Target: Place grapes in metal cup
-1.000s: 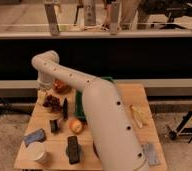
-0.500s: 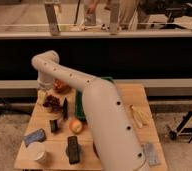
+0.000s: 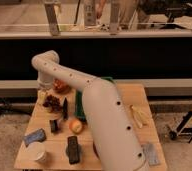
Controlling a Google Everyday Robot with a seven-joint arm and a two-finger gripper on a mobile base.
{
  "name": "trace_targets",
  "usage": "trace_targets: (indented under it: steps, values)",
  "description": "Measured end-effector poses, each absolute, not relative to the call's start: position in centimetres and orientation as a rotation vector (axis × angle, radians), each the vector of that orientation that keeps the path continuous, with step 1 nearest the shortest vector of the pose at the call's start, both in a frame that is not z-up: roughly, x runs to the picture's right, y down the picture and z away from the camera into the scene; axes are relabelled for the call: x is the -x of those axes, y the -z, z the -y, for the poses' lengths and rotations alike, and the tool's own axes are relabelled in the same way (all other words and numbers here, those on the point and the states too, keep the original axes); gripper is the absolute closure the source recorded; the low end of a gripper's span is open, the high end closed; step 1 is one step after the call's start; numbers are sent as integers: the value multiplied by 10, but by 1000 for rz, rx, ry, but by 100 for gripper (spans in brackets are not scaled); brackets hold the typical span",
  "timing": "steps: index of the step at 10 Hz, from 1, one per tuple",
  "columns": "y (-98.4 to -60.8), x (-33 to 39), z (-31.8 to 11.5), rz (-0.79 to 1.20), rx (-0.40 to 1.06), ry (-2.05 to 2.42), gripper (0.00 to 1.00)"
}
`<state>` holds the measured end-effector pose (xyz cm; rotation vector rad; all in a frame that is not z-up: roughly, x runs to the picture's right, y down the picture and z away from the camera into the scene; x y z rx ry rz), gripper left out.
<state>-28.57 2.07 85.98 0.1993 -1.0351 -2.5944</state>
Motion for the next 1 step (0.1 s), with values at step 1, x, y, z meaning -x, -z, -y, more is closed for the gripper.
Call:
trace_targets:
  steps: [1]
  values:
    - [-860, 286, -21, 1035, -199, 2594, 20]
